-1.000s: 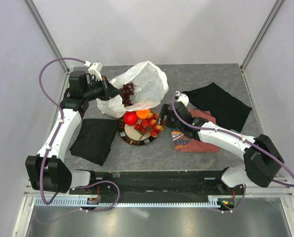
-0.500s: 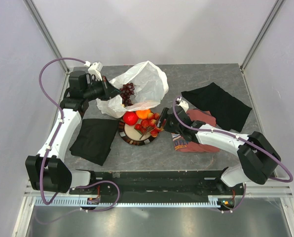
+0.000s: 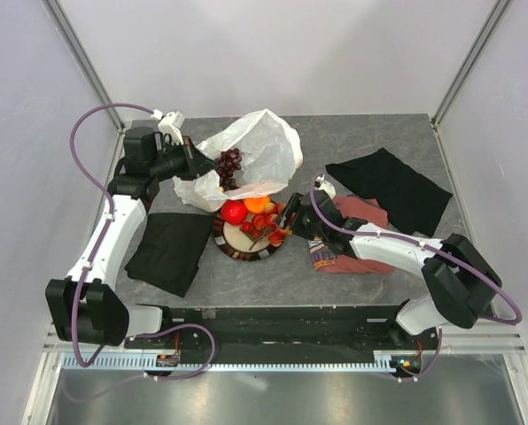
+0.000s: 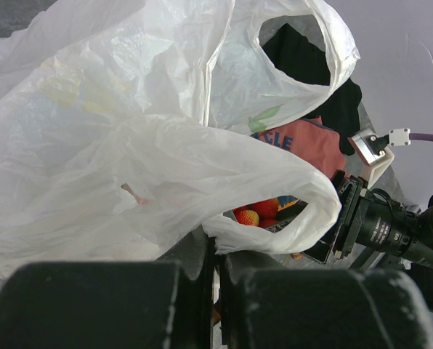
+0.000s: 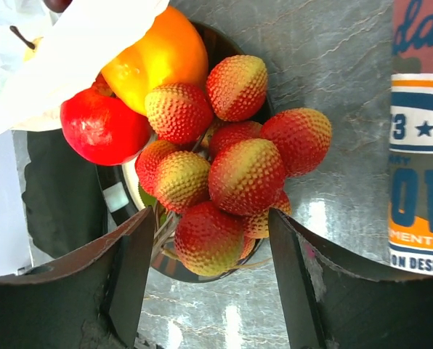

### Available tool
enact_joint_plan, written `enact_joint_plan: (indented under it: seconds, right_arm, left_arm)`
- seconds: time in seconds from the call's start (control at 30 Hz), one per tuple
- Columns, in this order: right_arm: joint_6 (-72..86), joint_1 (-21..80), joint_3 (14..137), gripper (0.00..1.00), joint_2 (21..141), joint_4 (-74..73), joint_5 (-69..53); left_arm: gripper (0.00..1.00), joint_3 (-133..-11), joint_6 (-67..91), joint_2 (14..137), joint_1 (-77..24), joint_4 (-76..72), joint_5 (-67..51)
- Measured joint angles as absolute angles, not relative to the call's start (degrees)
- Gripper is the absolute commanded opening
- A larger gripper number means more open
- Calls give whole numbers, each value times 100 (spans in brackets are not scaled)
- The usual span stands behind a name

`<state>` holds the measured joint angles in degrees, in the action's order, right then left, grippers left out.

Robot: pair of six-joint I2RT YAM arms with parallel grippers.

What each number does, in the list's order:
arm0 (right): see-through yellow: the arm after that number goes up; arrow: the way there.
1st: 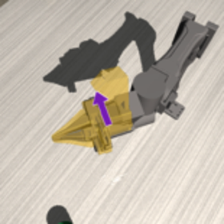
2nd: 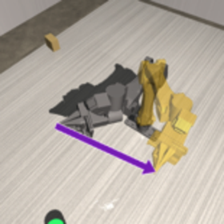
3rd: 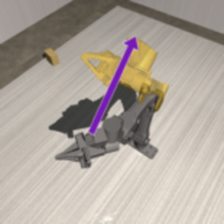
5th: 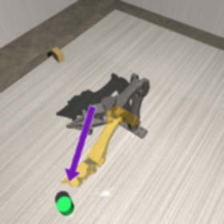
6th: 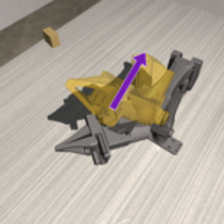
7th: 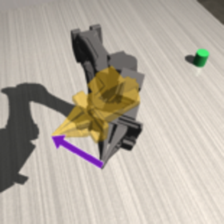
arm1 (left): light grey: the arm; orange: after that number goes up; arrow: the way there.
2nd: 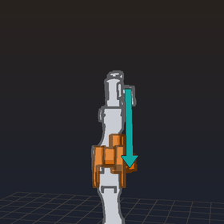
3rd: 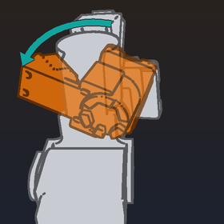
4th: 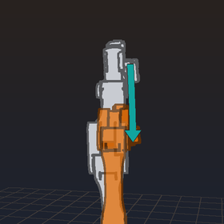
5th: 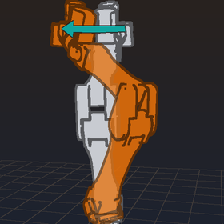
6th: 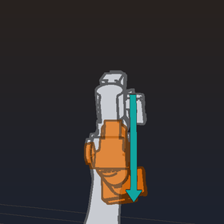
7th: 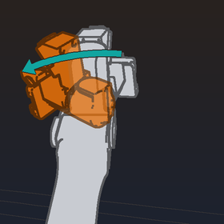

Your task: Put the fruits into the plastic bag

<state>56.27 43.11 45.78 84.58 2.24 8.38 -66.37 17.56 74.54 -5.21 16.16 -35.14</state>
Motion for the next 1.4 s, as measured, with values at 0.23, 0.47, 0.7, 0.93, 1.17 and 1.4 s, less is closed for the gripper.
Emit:
enact_joint_plan:
  seconds: [0.23,0.47,0.7,0.93,1.17,1.4]
  right_arm:
    - [5695,4313,4576,67,8547,274,711]
    - [5730,4421,4543,67,8501,211,794]
    - [5747,4654,4539,66,8383,117,963]
    - [5791,4845,4539,64,8385,58,1109]
    - [5833,4853,4539,63,8403,27,1280]
    - [5830,4853,4539,55,8451,23,1404]
  left_arm:
    - [2,-6637,1804,7454,-521,1616,-3542]
    - [2,-6637,1817,7454,-521,1616,-3614]
    - [2,-6637,1820,7454,-521,1616,-3616]
    - [2,-6637,1820,7454,-521,1616,-3616]
    - [2,-6637,1820,7454,-521,1616,-3616]
    - [2,-6637,1820,7454,-521,1616,-3616]
